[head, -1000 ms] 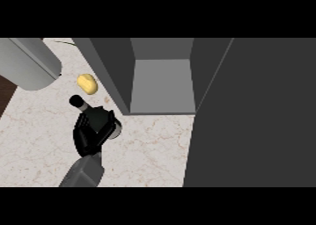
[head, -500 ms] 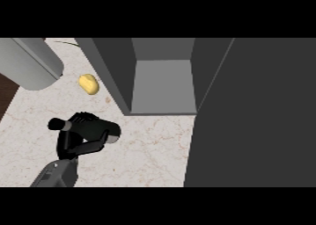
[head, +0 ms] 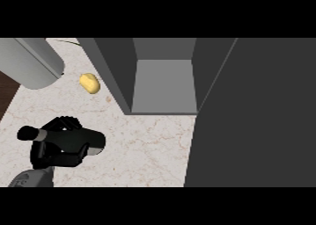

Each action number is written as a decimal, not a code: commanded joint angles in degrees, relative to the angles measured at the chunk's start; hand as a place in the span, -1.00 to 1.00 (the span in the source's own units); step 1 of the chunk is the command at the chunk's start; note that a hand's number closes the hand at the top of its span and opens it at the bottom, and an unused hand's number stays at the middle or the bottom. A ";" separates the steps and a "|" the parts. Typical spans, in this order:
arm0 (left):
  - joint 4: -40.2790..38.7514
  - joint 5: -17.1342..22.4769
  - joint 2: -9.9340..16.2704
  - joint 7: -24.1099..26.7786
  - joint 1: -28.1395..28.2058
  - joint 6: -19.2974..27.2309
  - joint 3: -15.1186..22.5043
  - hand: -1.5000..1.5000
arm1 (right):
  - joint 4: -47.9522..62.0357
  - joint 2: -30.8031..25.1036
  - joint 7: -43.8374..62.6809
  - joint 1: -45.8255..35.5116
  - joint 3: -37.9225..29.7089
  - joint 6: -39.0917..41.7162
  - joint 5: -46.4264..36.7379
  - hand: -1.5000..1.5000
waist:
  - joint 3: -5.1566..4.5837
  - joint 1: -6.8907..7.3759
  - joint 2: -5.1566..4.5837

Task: Pick up the wine, place it into the cabinet and close the cabinet

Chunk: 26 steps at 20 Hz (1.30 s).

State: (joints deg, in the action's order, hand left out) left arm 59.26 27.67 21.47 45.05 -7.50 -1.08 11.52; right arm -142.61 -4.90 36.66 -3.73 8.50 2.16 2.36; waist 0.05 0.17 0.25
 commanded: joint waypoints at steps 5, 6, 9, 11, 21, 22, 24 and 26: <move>18.51 3.17 1.55 -8.28 6.38 -3.43 0.00 1.00 | -4.51 0.29 3.32 -1.04 -1.72 -0.35 3.32 -1.00 | -0.02 0.11 -0.07; 22.47 3.60 1.41 -12.42 6.89 -1.13 0.37 1.00 | -4.77 0.87 -0.79 3.16 -1.52 0.49 1.79 -1.00 | 0.01 0.01 -0.05; 29.59 3.10 1.65 -18.32 6.29 1.32 0.84 1.00 | -4.56 0.30 2.76 -0.23 -1.61 0.12 2.83 -1.00 | -0.02 -0.04 -0.10; 35.20 0.23 -1.19 -22.67 6.32 8.39 4.47 1.00 | -7.11 0.98 5.10 0.06 1.07 -1.22 0.13 -1.00 | -0.01 -0.11 0.02; 46.18 -4.12 -4.92 -39.42 -0.61 14.51 8.55 1.00 | -4.98 0.99 -0.13 3.00 -1.45 1.17 3.44 -1.00 | 0.01 -0.46 -0.10; 47.97 -4.13 -5.51 -40.91 -1.36 15.87 8.40 1.00 | -8.07 0.37 3.84 2.37 -1.80 0.43 4.09 -1.00 | 0.00 -0.52 -0.04; 47.55 -5.28 -8.03 -42.58 -4.20 16.82 9.59 1.00 | -5.81 0.74 3.50 0.23 -2.68 0.04 3.75 -1.00 | -0.02 -0.51 -0.12; 48.71 -7.91 -10.33 -44.03 -3.20 19.03 11.82 1.00 | -6.39 1.01 3.84 0.94 -1.08 -0.03 2.98 -1.00 | -0.03 -0.41 -0.11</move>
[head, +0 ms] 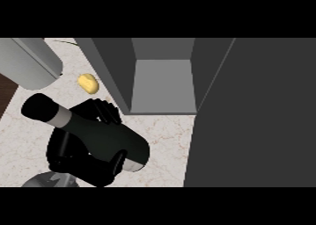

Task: Pick up the wine, place it into the cabinet and close the cabinet

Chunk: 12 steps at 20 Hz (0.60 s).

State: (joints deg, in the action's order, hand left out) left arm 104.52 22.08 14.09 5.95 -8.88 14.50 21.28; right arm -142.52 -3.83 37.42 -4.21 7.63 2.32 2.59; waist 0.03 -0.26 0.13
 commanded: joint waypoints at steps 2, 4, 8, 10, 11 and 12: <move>-1.00 -2.67 -5.63 -6.74 -8.16 4.53 1.28 1.00 | -8.42 -1.63 4.31 1.25 -3.61 0.74 6.49 -1.00 | 0.01 -0.46 -0.04; -3.17 -5.41 -8.49 -7.07 -9.46 6.00 2.42 1.00 | -4.10 -1.56 1.90 -0.43 -4.53 1.65 6.59 -1.00 | 0.00 -0.14 -0.10; -5.81 -9.89 -12.90 -9.89 -14.34 10.44 4.37 1.00 | -4.59 0.11 6.12 -3.76 -1.17 -1.25 3.12 -1.00 | -0.03 -0.15 -0.08; -5.15 -12.99 -13.85 -9.45 -12.74 12.48 6.45 1.00 | -3.92 1.38 -5.24 8.04 0.30 3.43 3.33 -1.00 | 0.04 -0.29 -0.05; -8.12 -11.88 -13.90 -7.45 -15.81 14.80 7.33 1.00 | -5.74 1.10 4.48 -1.18 1.71 -0.81 0.89 -1.00 | -0.04 -0.29 -0.08; -8.55 -12.02 -13.94 -11.59 -19.16 14.54 4.30 1.00 | -4.29 -1.94 -0.16 2.61 -7.56 3.44 9.90 -1.00 | 0.04 -0.42 -0.12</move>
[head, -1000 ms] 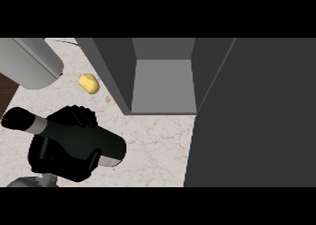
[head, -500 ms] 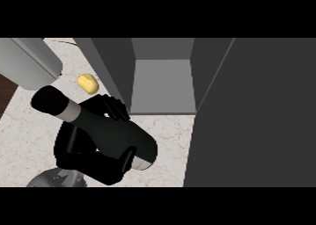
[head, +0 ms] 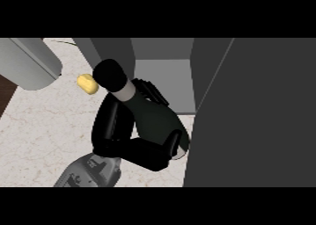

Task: Pick up the wine, place it into the cabinet and close the cabinet

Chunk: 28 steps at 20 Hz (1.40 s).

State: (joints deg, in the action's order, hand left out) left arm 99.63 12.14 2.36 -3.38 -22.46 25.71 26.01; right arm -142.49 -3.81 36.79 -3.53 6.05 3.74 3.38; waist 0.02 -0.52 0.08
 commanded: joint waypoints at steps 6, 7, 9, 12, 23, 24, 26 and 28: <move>-7.78 -1.28 -2.31 -3.01 -9.21 1.14 -5.87 1.00 | -4.78 -0.25 2.28 0.57 -1.50 0.87 4.42 -1.00 | -0.01 0.12 -0.06; -4.98 -3.32 -2.33 -1.92 -7.48 5.88 0.20 1.00 | -7.81 0.12 -0.08 5.92 -0.72 2.32 4.17 -1.00 | 0.01 -0.06 0.04; -10.03 -2.49 -2.34 0.76 -9.48 3.73 -1.82 1.00 | -5.16 0.35 2.06 0.96 -0.41 0.43 2.66 -1.00 | -0.02 0.04 -0.06; -12.89 -3.22 -2.35 0.06 -14.28 8.41 -0.10 1.00 | -6.07 1.25 -0.52 4.22 1.68 1.84 2.44 -1.00 | 0.00 -0.27 -0.02; -21.39 8.92 -2.35 14.47 -10.63 10.10 0.49 1.00 | -5.21 -0.35 1.45 1.00 -3.45 1.96 5.80 -1.00 | -0.02 -0.42 -0.15; -18.64 6.75 -2.35 14.63 -6.78 9.70 1.51 1.00 | -5.36 0.51 0.87 2.38 -0.94 2.00 3.56 -1.00 | -0.02 -0.03 -0.05; -23.71 9.79 -2.35 16.71 -10.72 9.81 0.77 1.00 | -5.31 0.06 1.01 2.62 -2.51 2.27 5.24 -1.00 | -0.01 -0.29 -0.13; -25.05 7.39 -2.35 16.13 -9.35 5.72 -1.87 1.00 | -4.16 0.35 -2.18 3.88 -2.83 3.14 4.65 -1.00 | 0.00 -0.01 -0.10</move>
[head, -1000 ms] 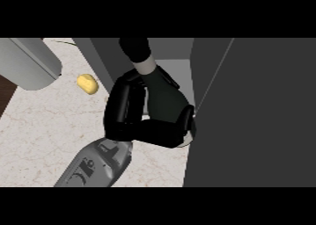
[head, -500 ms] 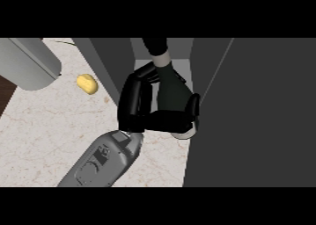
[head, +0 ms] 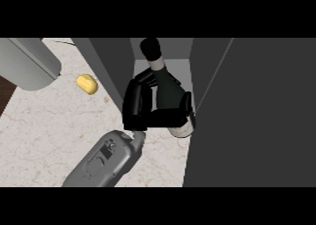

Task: Pick up the wine, place it into the cabinet and close the cabinet

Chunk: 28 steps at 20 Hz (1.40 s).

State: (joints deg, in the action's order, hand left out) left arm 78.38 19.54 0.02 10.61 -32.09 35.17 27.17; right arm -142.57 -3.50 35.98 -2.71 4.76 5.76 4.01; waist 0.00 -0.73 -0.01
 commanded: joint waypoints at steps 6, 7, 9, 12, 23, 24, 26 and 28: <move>-9.52 -1.85 -0.01 7.12 0.94 1.57 2.79 1.00 | -8.16 0.09 7.64 -2.36 1.48 -2.66 1.69 -1.00 | -0.03 -0.17 0.03; -8.46 -2.91 -0.01 5.11 -0.17 1.23 1.07 1.00 | -1.00 0.97 1.68 -3.21 1.55 -1.71 0.41 -1.00 | 0.00 0.36 0.00; -11.72 -2.70 -0.01 8.72 -0.05 -0.91 -0.79 1.00 | -8.22 0.86 2.99 3.27 4.36 -0.59 -0.56 -1.00 | 0.00 -0.10 0.04; -14.97 1.03 -0.01 11.42 -2.25 1.11 0.47 1.00 | -6.64 -0.41 2.09 1.69 -0.48 -0.04 3.27 -1.00 | 0.00 -0.26 -0.04; -22.08 0.24 0.00 14.92 -5.16 -7.04 -11.00 1.00 | -5.66 1.99 3.22 0.00 3.50 -2.68 -1.74 -1.00 | -0.02 0.08 -0.04; -21.92 1.02 0.00 13.32 -6.34 -3.76 -9.13 1.00 | -7.70 -0.62 2.99 1.75 -1.32 0.25 5.40 -1.00 | 0.02 -0.21 -0.02; -25.00 0.74 1.27 13.76 -7.42 -9.13 -13.21 1.00 | -3.16 -2.26 7.54 -7.13 -5.60 -1.53 7.14 -1.00 | -0.01 0.20 -0.10; -28.65 1.89 0.00 14.96 -9.59 -8.44 -12.45 1.00 | -6.02 1.26 2.45 1.38 0.18 -0.29 4.01 -1.00 | 0.01 -0.45 -0.11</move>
State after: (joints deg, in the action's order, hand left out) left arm 54.79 20.39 0.27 24.35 -38.74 28.35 16.31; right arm -142.61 -3.74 37.95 -5.06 3.56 5.26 3.92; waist 0.00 -0.83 -0.07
